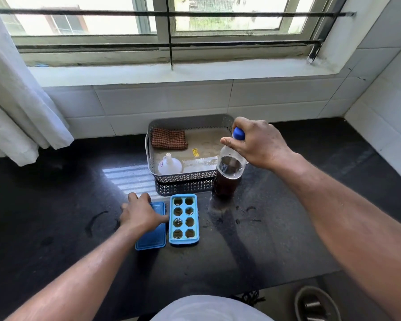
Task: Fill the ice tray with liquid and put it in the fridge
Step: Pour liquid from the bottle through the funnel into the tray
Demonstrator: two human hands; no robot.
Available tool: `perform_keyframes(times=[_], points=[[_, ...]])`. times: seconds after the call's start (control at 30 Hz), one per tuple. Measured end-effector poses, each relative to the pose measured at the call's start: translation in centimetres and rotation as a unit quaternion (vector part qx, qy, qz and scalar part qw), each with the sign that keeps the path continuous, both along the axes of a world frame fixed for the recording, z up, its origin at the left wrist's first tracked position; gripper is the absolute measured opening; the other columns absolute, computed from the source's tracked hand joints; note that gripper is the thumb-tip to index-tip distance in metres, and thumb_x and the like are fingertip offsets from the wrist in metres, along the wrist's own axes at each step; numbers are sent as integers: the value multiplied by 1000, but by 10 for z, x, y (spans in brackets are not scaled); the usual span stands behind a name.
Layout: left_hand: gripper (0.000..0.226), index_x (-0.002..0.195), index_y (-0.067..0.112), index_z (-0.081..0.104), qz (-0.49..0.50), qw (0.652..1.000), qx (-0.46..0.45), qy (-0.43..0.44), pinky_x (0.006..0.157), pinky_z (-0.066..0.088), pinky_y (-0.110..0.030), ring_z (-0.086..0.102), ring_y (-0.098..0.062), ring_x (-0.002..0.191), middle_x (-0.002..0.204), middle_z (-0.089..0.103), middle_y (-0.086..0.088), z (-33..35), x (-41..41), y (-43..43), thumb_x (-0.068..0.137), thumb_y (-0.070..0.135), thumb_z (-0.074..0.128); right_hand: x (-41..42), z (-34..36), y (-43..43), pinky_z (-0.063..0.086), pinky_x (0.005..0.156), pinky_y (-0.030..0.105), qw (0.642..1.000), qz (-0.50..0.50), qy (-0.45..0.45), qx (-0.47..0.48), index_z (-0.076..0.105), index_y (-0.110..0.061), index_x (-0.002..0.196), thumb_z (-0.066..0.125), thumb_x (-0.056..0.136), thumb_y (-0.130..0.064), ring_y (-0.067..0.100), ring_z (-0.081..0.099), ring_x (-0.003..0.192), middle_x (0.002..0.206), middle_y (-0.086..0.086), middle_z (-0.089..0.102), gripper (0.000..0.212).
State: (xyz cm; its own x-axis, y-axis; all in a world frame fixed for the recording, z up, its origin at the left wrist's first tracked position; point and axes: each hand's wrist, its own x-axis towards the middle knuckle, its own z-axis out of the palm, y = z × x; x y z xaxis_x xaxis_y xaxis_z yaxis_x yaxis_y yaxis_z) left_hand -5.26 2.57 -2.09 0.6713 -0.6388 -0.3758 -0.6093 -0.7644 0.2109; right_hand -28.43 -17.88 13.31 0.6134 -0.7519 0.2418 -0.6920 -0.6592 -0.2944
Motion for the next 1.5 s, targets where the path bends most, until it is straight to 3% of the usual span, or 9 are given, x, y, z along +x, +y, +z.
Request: perform_keyframes(times=[0.43, 0.6, 0.7, 0.77, 0.87, 1.0, 1.1, 1.33, 1.5], points=[[87, 120, 25, 60, 31, 998, -38, 46, 87, 53, -46, 53, -32, 119, 132, 52, -3, -2, 11, -6, 48, 62, 93, 0, 20, 8, 40, 65, 36, 996, 10, 73, 60, 47, -26, 78, 64, 93, -62, 24, 58, 76, 78, -3, 59, 42], [81, 123, 25, 65, 96, 971, -155, 158, 88, 57, -42, 64, -24, 100, 125, 60, -7, 20, 27, -10, 51, 49, 92, -3, 33, 21, 44, 71, 34, 997, -50, 64, -2, 59, -27, 111, 59, 76, -89, 18, 60, 86, 95, -10, 61, 71], [73, 119, 25, 67, 131, 857, -258, 427, 71, 60, -37, 70, -19, 97, 114, 69, -4, 46, 27, -16, 52, 35, 91, -1, 32, 47, 35, 60, 25, 958, -73, -223, -165, 64, -14, 97, 68, 87, -70, 9, 49, 60, 70, -11, 53, 57], [72, 123, 19, 66, 99, 738, -287, 603, 76, 60, -38, 68, -20, 91, 108, 68, -5, 58, 23, -16, 55, 30, 85, 11, 17, 74, 33, 52, 20, 932, -44, -337, -122, 62, -17, 81, 75, 92, -50, 0, 41, 51, 59, -17, 44, 38], [59, 125, 14, 61, 87, 591, -293, 747, 88, 52, -39, 57, -25, 94, 107, 60, -9, 61, 8, -16, 68, 20, 72, 37, -26, 110, 42, 54, 22, 932, -85, -298, 187, 67, -17, 79, 80, 89, -34, 4, 50, 54, 61, -8, 56, 24], [53, 131, 16, 57, 120, 514, -266, 806, 110, 39, -54, 59, -33, 104, 122, 60, -16, 47, -10, -16, 77, 14, 61, 54, -82, 132, 50, 56, 30, 773, -178, -282, 539, 67, -7, 107, 72, 97, -15, 22, 62, 71, 95, 10, 69, 14], [39, 122, 21, 64, 141, 560, -240, 780, 101, 48, -56, 66, -35, 92, 115, 67, -17, 35, -12, -16, 84, 12, 60, 57, -101, 138, 51, 46, 26, 702, -169, -339, 603, 67, -8, 107, 65, 99, -1, 21, 67, 61, 98, 15, 70, 10], [10, 87, 12, 74, 108, 826, -281, 476, 56, 60, -30, 77, -22, 73, 91, 76, -13, 11, -8, -13, 89, 2, 75, 58, -126, 143, 57, 65, 39, 738, -232, -284, 566, 70, -8, 105, 69, 95, 2, 16, 68, 65, 92, 8, 72, 15], [13, 87, 20, 71, 92, 894, -260, 353, 83, 63, -50, 75, -28, 90, 82, 71, -2, -10, -3, -18, 85, 14, 83, 66, -138, 143, 59, 73, 40, 788, -298, -244, 481, 72, -2, 97, 83, 85, -5, 20, 66, 79, 90, 9, 72, 16]])
